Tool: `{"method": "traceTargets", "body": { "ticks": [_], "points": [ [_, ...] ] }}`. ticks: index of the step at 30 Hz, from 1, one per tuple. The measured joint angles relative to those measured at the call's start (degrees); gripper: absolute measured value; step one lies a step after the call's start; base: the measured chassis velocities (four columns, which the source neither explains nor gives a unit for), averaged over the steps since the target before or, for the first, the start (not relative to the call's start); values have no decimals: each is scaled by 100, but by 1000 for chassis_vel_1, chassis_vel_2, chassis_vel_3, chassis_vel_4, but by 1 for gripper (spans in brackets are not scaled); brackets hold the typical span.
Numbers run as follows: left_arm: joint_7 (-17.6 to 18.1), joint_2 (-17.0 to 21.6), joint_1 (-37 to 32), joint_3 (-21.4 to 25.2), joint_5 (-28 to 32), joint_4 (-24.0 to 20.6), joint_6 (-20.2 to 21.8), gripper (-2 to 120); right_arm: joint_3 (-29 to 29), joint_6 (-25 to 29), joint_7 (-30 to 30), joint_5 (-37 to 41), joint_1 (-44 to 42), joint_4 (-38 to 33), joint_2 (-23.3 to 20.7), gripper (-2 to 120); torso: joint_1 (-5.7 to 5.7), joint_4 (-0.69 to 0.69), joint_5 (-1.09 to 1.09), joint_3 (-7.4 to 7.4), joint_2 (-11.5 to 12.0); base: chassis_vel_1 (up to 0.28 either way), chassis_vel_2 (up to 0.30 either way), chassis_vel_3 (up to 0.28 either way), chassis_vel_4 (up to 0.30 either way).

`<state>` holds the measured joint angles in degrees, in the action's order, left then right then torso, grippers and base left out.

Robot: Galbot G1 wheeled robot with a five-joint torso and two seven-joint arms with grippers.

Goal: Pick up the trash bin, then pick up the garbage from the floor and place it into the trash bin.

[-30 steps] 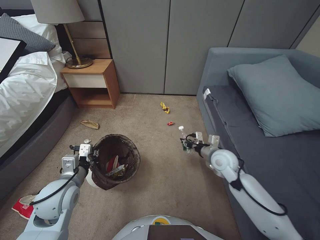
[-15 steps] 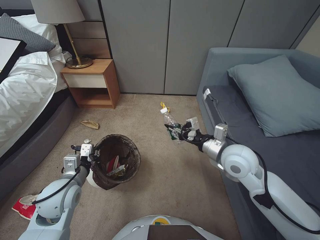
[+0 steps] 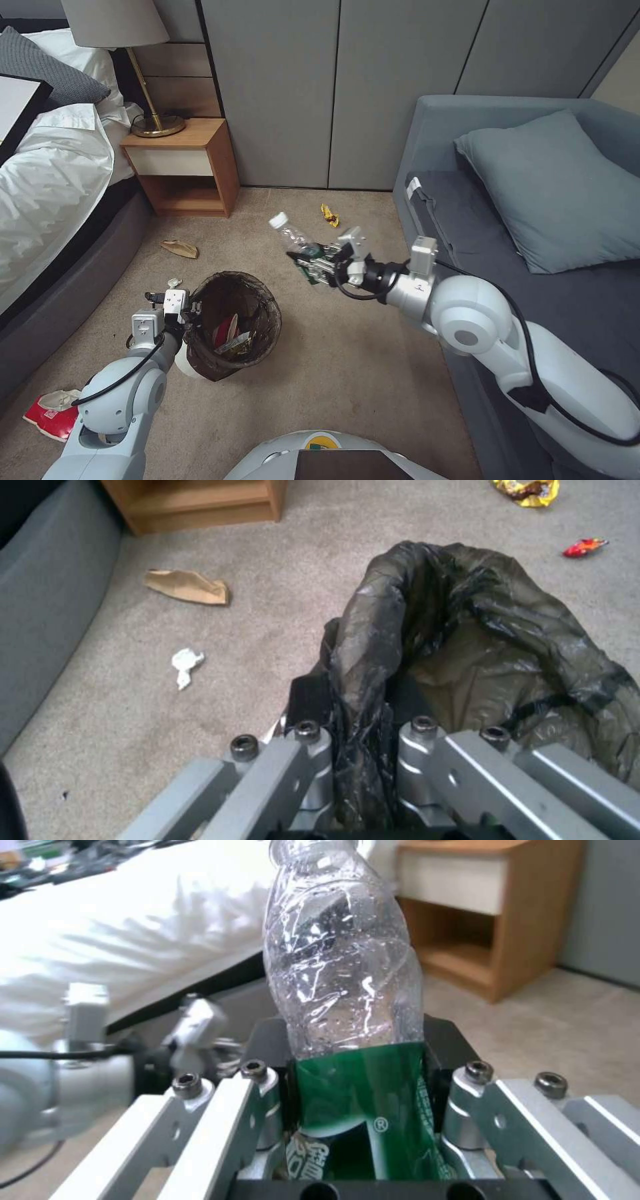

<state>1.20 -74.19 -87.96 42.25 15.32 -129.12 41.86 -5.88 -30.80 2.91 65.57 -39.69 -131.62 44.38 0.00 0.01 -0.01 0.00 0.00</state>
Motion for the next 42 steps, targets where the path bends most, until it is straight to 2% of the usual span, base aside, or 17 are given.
{"method": "traceTargets", "body": {
  "ticks": [2, 3, 5, 11, 14, 28, 42],
  "points": [
    [0, 0, 14, -1, -1, 21, 0, 7, -459, -34, 110, 215, 438, 120, 149, 30, 0, -1, 0, 0, 0, 0, 0, 0, 0],
    [0, 0, 14, -1, -1, 21, 0, 7, -459, -34, 110, 215, 438, 120, 149, 30, 0, -1, 0, 0, 0, 0, 0, 0, 0],
    [0, 4, 25, 5, -2, 45, -1, 7, -962, -63, 329, 553, 861, 254, 368, 30, 0, 0, -1, 0, 0, 0, 0, 0, 0],
    [-4, 8, 27, 31, -2, 59, -5, 7, -1627, -77, 596, 723, 1280, 667, 758, 30, 0, -1, -1, 0, 0, 0, 0, 0, 0],
    [-6, 29, 36, 60, 12, 68, -7, 7, -2015, -63, 750, 702, 1435, 1155, 1083, 30, 0, 0, -1, 0, 0, 0, 0, 0, 0],
    [-12, 78, 100, 109, 75, 117, -9, 7, -2460, 30, 795, 348, 1220, 2091, 1682, 30, 0, -1, 0, 0, 0, 0, 0, 0, 0],
    [-12, 81, 89, 130, 107, 130, -9, 7, -2728, 109, 808, 61, 1051, 2856, 2682, 30, 0, 0, 0, 0, 0, 0, 0, 0, 0]
  ]
}}
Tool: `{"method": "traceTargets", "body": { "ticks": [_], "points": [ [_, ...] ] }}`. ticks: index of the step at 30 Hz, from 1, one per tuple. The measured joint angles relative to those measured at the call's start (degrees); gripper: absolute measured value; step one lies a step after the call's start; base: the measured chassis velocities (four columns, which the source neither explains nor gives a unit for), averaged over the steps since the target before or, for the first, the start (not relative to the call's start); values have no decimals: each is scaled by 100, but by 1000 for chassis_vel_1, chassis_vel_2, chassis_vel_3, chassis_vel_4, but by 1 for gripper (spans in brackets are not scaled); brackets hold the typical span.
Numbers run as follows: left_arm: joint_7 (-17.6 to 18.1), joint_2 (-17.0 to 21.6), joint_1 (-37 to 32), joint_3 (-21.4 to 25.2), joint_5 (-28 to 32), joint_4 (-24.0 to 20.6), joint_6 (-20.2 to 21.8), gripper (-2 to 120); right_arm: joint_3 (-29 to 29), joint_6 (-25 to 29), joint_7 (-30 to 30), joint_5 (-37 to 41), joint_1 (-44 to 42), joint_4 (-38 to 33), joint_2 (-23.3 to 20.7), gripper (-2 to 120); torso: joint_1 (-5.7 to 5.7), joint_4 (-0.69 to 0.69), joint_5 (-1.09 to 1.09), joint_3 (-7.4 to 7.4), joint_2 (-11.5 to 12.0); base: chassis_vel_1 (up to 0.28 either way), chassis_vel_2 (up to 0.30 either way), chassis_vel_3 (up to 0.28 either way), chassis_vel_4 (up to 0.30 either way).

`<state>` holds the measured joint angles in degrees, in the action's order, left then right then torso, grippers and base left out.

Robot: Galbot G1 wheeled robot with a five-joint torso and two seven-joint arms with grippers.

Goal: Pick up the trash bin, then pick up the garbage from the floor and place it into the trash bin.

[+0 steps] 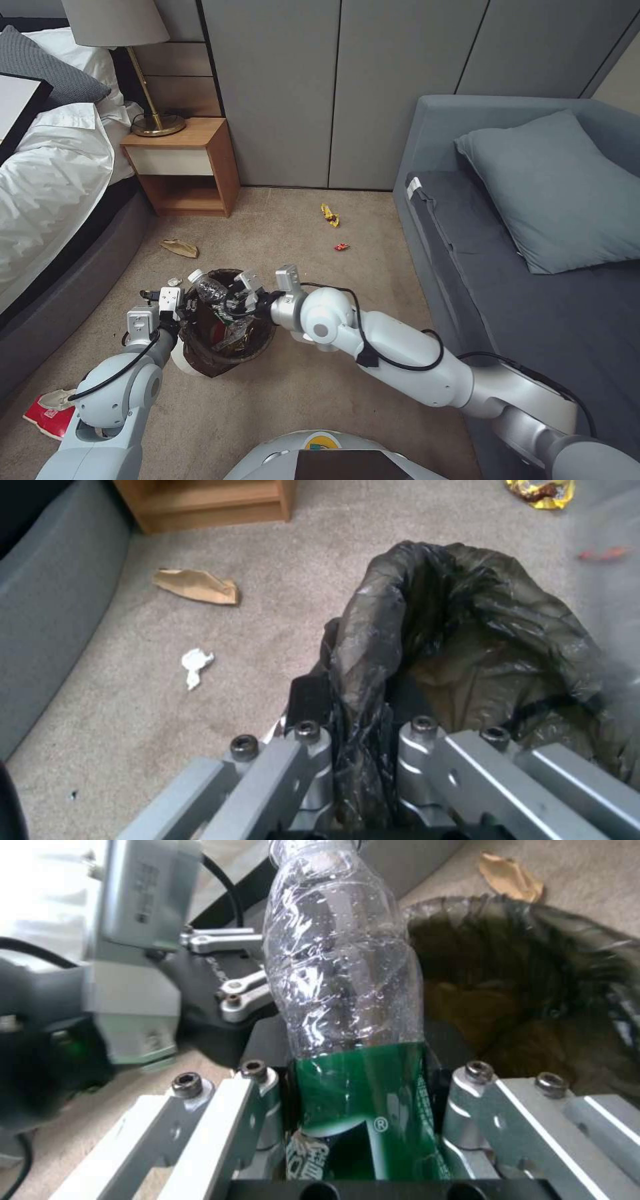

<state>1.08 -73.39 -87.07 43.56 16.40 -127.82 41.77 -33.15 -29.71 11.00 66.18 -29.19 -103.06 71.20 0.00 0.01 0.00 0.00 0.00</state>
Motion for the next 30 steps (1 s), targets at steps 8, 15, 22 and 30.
{"method": "traceTargets", "body": {
  "ticks": [8, 15, 22, 30],
  "points": [
    [0, 26, -38, 46, 37, -6, -10, 7, -30, 19, -1, -233, -7, 431, 206, 43, 0, -1, -1, 0, 0, 0, 0, 0, 0],
    [0, 22, -27, 37, 49, -6, -13, 7, -30, 34, 56, -372, -48, 643, 269, 68, 0, -1, 0, 0, 0, 0, 0, 0, 0],
    [0, 37, -24, 51, 62, -6, -13, 7, 16, 25, 138, -380, -58, 622, 242, 96, 0, -1, 0, 0, 0, 0, 0, 0, 0],
    [-2, 22, -21, 51, 64, -6, -14, 7, 210, 23, 268, -279, -41, 309, 113, 100, 0, 0, 1, 0, 0, 0, 0, 0, 0]
  ]
}}
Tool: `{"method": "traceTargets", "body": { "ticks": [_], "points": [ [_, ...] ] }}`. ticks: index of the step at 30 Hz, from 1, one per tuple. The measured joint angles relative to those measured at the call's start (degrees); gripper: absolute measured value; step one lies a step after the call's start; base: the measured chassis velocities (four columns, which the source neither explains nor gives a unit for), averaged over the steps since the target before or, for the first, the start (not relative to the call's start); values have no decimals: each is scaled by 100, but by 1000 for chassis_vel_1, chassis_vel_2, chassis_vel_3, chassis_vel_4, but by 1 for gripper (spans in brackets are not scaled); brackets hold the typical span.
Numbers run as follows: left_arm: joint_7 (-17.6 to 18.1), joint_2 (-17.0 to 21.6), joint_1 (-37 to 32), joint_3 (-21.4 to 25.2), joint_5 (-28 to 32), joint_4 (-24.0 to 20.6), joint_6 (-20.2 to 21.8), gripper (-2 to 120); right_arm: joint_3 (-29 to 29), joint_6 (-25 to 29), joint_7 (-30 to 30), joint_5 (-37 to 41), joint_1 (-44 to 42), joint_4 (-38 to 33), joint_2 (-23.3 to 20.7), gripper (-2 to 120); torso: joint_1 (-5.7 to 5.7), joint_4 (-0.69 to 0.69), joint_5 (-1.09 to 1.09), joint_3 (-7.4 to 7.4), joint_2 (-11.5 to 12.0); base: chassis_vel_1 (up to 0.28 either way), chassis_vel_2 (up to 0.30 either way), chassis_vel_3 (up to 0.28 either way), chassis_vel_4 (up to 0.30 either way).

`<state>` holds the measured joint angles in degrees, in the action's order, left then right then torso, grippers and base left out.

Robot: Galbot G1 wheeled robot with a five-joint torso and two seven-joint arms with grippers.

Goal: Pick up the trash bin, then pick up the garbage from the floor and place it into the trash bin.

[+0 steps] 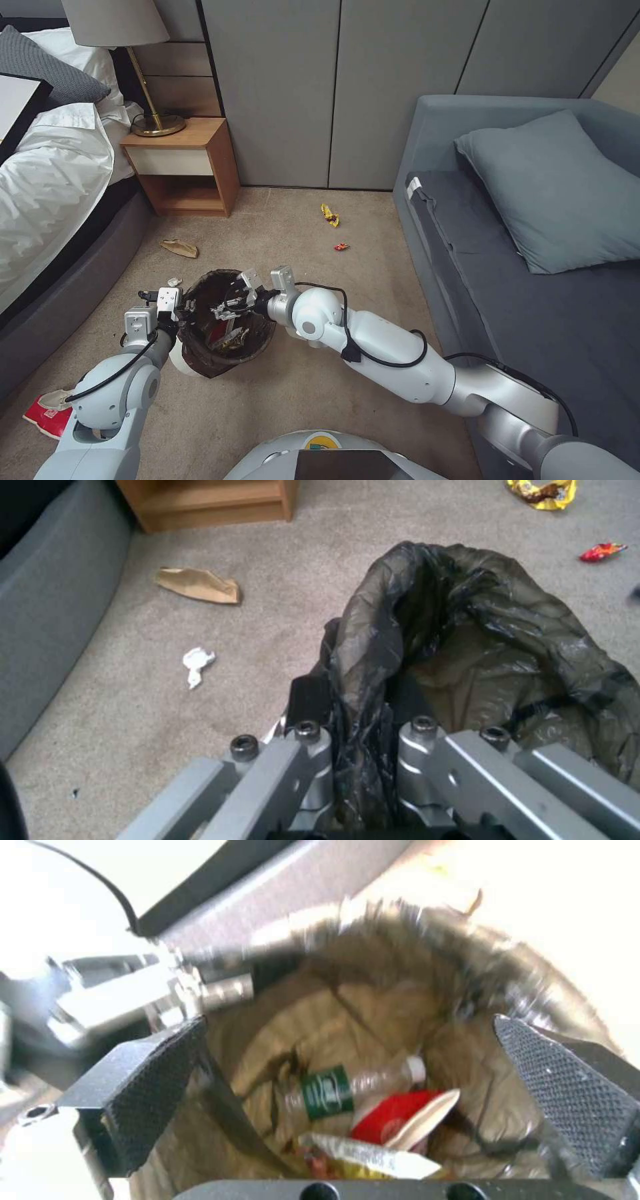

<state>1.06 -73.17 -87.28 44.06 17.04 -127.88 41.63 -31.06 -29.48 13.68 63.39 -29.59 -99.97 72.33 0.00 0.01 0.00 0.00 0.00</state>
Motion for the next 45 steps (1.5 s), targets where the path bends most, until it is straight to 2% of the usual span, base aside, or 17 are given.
{"method": "traceTargets", "body": {
  "ticks": [6, 9, 11, 14, 15, 18, 19, 20, 23, 24, 26, 28, 29, 31, 35, 40, 45],
  "points": [
    [-1, 11, 3, 20, 16, -20, 0, 7, 496, 5, 199, 290, -27, -522, -435, 100, 0, 1, 1, 0, 0, 0, 0, 0, 0],
    [2, 19, 7, 36, 38, -53, 2, 7, 1174, -7, 296, 338, -260, -980, -1093, 100, 0, -2, 2, 0, 0, 0, 0, 0, 0],
    [3, 20, 10, 37, 43, -58, 2, 7, 1361, -7, 306, 329, -348, -1099, -1245, 100, 0, -3, 1, 0, 0, 0, 0, 0, 0],
    [16, 10, 23, 36, 59, -79, -1, 7, 2210, 13, 339, 111, -928, -1654, -1729, 100, 0, -1, 1, 0, 0, 0, 0, 0, 0],
    [16, 10, 23, 36, 59, -79, -1, 7, 2210, 13, 339, 111, -928, -1654, -1729, 100, 0, -1, 1, 0, 0, 0, 0, 0, 0],
    [23, 5, 22, 34, 80, -111, -1, 7, 3477, 56, 210, -359, -2034, -2140, -1938, 100, 0, -3, 3, 0, 0, 0, 0, 0, 0],
    [23, 9, 19, 35, 82, -114, 0, 7, 3761, 62, 188, -479, -2275, -2230, -1952, 100, 0, -4, 2, -1, 0, 0, 0, 0, 0],
    [23, 9, 19, 35, 82, -114, 0, 7, 3761, 62, 188, -479, -2275, -2230, -1952, 100, 0, -4, 2, -1, 0, 0, 0, 0, 0],
    [23, 6, 9, 38, 83, -154, 3, 7, 4945, 112, 109, -960, -3193, -2597, -1821, 100, 0, -1, 1, -1, 0, 0, 0, 0, 0],
    [23, 6, 9, 38, 83, -154, 3, 7, 4945, 112, 109, -960, -3193, -2597, -1821, 100, 0, -1, 1, -1, 0, 0, 0, 0, 0],
    [26, -6, -1, 38, 83, -178, 5, 7, 5591, 200, -19, -1409, -3826, -2786, -1591, 100, 0, 0, 0, -1, 0, 0, 0, 0, 0],
    [27, -9, -10, 42, 82, -183, 6, 7, 6128, 407, -203, -1991, -4509, -2913, -1200, 100, 0, -2, 1, -1, 0, 0, 0, 0, 0],
    [27, -9, -10, 42, 82, -183, 6, 7, 6128, 407, -203, -1991, -4509, -2913, -1200, 100, 0, -2, 1, -1, 0, 0, 0, 0, 0],
    [27, -12, -13, 43, 82, -189, 6, 7, 6564, 714, -450, -2601, -5099, -2981, -582, 100, 0, -3, 1, -1, 0, 0, 0, 0, 0],
    [26, -23, -19, 37, 82, -214, 13, 7, 6896, 1108, -676, -3069, -5593, -3033, 32, 100, 0, -1, 0, -1, 0, 0, 0, 0, 0],
    [22, -20, -55, 45, 83, -234, 13, 7, 7170, 1749, -1048, -3611, -6045, -2975, 376, 100, 0, 1, -1, -1, 0, 0, 0, 0, 0],
    [19, -9, -83, 67, 98, -238, 8, 7, 7300, 2084, -1144, -3917, -6359, -2900, 486, 100, 0, -1, -1, -1, -1, 0, 0, 0, 0]
  ]
}}
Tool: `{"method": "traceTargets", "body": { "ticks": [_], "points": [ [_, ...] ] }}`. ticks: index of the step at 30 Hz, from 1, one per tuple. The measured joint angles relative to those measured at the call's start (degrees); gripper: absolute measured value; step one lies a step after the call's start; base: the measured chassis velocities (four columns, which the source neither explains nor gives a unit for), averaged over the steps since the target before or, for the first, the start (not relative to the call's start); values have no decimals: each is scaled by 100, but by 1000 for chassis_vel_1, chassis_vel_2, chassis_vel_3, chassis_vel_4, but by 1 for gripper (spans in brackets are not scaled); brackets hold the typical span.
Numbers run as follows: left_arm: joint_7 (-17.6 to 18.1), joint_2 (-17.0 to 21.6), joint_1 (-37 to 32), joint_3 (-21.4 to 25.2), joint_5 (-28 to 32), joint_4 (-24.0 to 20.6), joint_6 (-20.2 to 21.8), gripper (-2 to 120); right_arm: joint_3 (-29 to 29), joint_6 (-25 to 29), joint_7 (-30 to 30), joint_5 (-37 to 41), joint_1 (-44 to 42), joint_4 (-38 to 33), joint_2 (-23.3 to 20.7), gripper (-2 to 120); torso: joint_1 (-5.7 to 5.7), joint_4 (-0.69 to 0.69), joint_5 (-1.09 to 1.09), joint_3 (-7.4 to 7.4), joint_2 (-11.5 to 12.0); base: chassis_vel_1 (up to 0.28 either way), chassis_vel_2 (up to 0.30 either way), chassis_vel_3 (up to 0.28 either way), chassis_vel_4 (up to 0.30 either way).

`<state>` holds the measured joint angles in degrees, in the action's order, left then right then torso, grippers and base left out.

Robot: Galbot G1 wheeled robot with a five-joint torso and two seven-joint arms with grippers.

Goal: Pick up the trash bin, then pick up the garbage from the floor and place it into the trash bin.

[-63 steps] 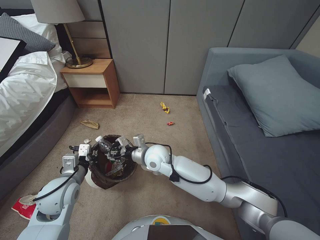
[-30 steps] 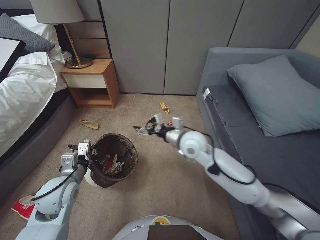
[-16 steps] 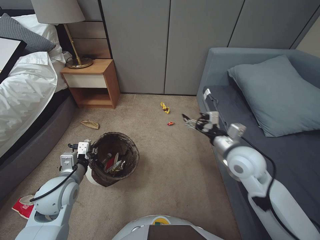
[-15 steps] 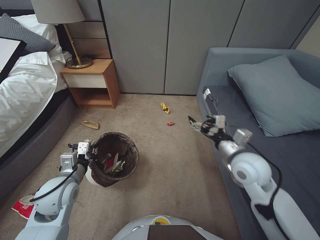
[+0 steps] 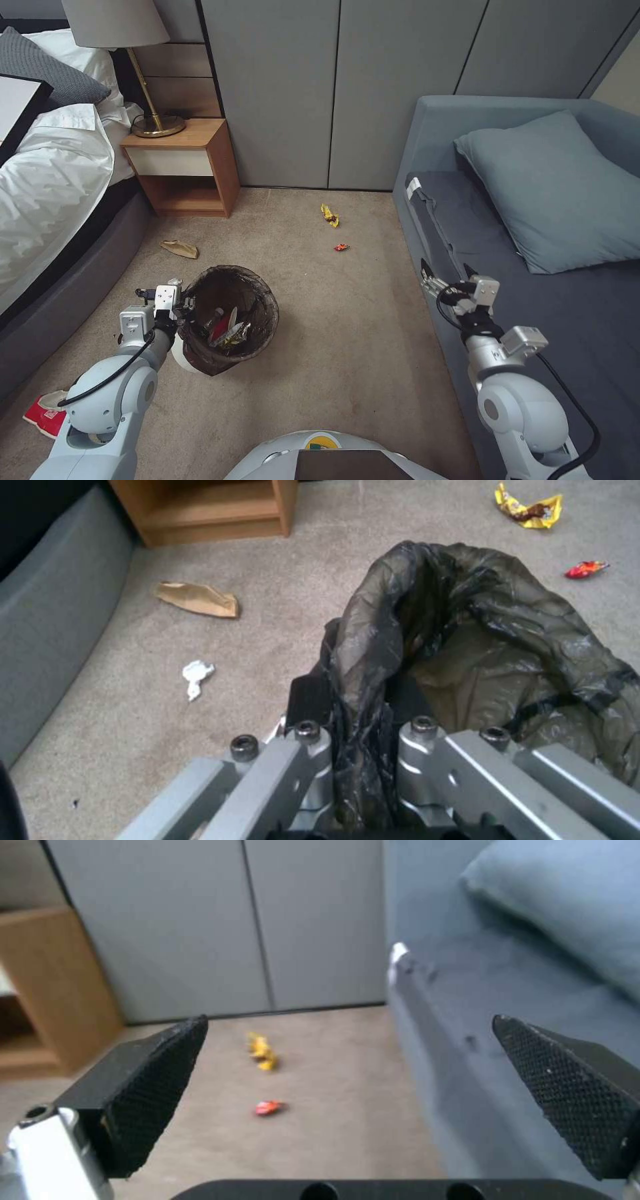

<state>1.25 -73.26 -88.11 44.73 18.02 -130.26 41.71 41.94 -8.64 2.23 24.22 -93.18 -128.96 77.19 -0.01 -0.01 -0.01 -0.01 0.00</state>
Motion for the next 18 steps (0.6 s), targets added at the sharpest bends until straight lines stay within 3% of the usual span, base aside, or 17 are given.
{"method": "traceTargets", "body": {
  "ticks": [1, 5, 18],
  "points": [
    [-1, 8, -4, 2, 6, 0, -3, 7, 59, 243, -57, -421, -99, 92, 52, 100, 0, 0, 0, 0, 0, 0, 0, 0, 0],
    [0, -12, 4, -24, 7, -19, -3, 7, 56, 344, -7, -612, -120, 162, 115, 100, 0, 1, 0, 0, 0, 0, 0, 0, 0],
    [-1, -4, -53, -10, 13, -53, -6, 7, 77, 356, 77, -670, -27, 216, 167, 100, 0, 1, 1, 1, 0, 0, 0, 0, 0]
  ]
}}
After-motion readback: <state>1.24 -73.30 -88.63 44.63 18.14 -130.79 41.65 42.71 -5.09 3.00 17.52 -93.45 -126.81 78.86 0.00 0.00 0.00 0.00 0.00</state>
